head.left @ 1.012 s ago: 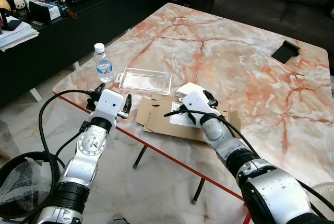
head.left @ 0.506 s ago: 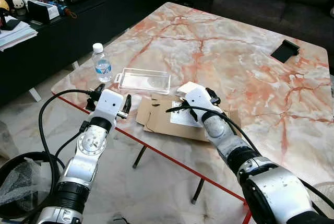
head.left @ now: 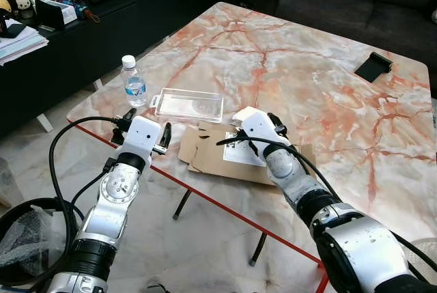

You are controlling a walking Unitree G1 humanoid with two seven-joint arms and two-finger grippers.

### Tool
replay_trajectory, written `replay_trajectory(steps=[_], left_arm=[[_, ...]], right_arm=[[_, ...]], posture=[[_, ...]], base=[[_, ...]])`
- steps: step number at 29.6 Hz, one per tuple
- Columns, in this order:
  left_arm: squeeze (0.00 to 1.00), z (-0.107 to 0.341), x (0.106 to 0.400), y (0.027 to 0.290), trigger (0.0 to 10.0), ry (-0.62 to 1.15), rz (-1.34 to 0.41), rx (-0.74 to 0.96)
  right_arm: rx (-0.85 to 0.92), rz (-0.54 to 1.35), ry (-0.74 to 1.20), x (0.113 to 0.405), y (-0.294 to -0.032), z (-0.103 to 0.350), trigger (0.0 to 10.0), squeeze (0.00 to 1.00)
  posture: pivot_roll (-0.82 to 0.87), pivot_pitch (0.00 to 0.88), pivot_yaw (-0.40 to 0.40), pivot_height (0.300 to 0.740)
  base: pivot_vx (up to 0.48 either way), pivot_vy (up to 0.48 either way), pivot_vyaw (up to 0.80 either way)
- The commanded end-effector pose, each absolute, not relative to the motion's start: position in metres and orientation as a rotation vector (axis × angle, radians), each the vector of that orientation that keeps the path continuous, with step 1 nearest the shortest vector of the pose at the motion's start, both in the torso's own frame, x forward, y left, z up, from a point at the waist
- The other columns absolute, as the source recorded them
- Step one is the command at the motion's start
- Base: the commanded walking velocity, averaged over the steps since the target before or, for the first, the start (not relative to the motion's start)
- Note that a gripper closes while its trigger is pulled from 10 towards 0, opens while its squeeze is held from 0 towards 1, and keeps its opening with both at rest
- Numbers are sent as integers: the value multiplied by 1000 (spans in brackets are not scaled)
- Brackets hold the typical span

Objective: Picking trash to rubbish bin

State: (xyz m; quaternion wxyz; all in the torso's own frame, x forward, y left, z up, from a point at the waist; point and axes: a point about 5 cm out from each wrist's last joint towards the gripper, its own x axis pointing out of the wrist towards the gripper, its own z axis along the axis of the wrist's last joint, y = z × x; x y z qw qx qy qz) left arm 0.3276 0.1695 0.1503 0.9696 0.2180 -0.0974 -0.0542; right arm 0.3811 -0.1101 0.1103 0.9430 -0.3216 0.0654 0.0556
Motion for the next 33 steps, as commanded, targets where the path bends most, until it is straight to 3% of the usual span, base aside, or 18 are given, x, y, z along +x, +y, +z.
replay_trajectory(steps=[1,5,8,9,10,28,29,30,31,32,33], left_arm=[[0,150,325,170,10000,-193,-112,453],[0,150,323,170,10000,-193,-112,454],[0,150,321,171,10000,-191,-112,457],[0,150,321,171,10000,-190,-112,457],[0,151,321,171,10000,-189,-111,458],[0,154,319,171,10000,-190,-117,481],[0,154,319,171,10000,-189,-117,482],[0,154,319,171,10000,-189,-117,483],[0,154,319,171,10000,-189,-117,483],[0,154,319,171,10000,-189,-116,483],[0,154,319,171,10000,-189,-115,483]], right_arm=[[-672,101,143,384,-116,113,4353,0],[-677,99,142,384,-116,114,4353,0],[-685,95,145,384,-118,114,9176,0],[-686,95,145,384,-118,114,9176,0],[-689,94,147,384,-119,113,10000,0],[-722,101,162,381,-119,107,10000,0],[-722,101,162,381,-119,107,9529,0],[-722,100,162,381,-119,107,1098,0],[-722,100,162,381,-119,107,1098,0],[-723,100,162,381,-119,106,0,0],[-725,100,162,380,-119,106,0,0]], posture=[[223,139,-133,740],[224,143,-131,740],[228,148,-130,740],[231,151,-129,740],[231,153,-128,740],[235,158,-123,740],[239,160,-123,740],[238,160,-123,740],[238,160,-123,740],[238,160,-123,740],[238,160,-123,740]], base=[[0,0,0],[0,0,0],[0,0,0],[0,0,0],[0,0,0],[0,0,0],[0,0,0],[0,0,0],[0,0,0],[0,0,0],[0,0,0]])
